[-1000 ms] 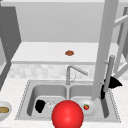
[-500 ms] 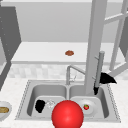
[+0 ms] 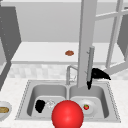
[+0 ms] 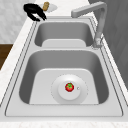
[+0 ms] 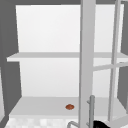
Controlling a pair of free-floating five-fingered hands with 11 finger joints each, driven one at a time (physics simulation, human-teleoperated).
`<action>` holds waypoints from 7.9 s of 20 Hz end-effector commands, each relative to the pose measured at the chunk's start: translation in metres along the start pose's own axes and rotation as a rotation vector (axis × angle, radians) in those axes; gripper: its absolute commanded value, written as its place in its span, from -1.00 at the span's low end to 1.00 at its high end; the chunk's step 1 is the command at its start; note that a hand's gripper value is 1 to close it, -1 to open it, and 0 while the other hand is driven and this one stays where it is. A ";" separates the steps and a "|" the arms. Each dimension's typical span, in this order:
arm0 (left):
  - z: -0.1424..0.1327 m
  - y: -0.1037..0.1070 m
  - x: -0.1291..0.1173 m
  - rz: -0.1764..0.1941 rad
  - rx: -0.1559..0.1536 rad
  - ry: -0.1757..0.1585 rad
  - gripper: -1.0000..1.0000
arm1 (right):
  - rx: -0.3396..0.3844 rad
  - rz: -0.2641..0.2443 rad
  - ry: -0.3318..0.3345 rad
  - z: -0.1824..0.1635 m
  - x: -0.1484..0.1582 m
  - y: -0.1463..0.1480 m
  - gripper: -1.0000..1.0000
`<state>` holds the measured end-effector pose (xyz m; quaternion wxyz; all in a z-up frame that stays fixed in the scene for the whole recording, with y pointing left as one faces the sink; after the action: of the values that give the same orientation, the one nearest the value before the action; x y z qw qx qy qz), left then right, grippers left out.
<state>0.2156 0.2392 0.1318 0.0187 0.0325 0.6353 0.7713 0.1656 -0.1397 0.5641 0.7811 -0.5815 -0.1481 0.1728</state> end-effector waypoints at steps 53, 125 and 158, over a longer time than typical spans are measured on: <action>0.000 0.000 0.000 0.000 0.000 0.000 0.00 | -0.025 -0.113 0.532 -0.009 0.175 0.007 -1.00; 0.000 0.000 0.000 0.000 0.000 0.000 0.00 | 0.084 -0.133 0.130 0.006 0.094 0.118 -1.00; 0.000 0.000 0.000 0.000 0.000 0.000 0.00 | 0.380 -0.590 0.174 0.005 0.117 0.080 -1.00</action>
<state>0.2156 0.2392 0.1318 0.0187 0.0325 0.6353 0.7713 0.2556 -0.0627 0.4914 0.8965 -0.4037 -0.1790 -0.0341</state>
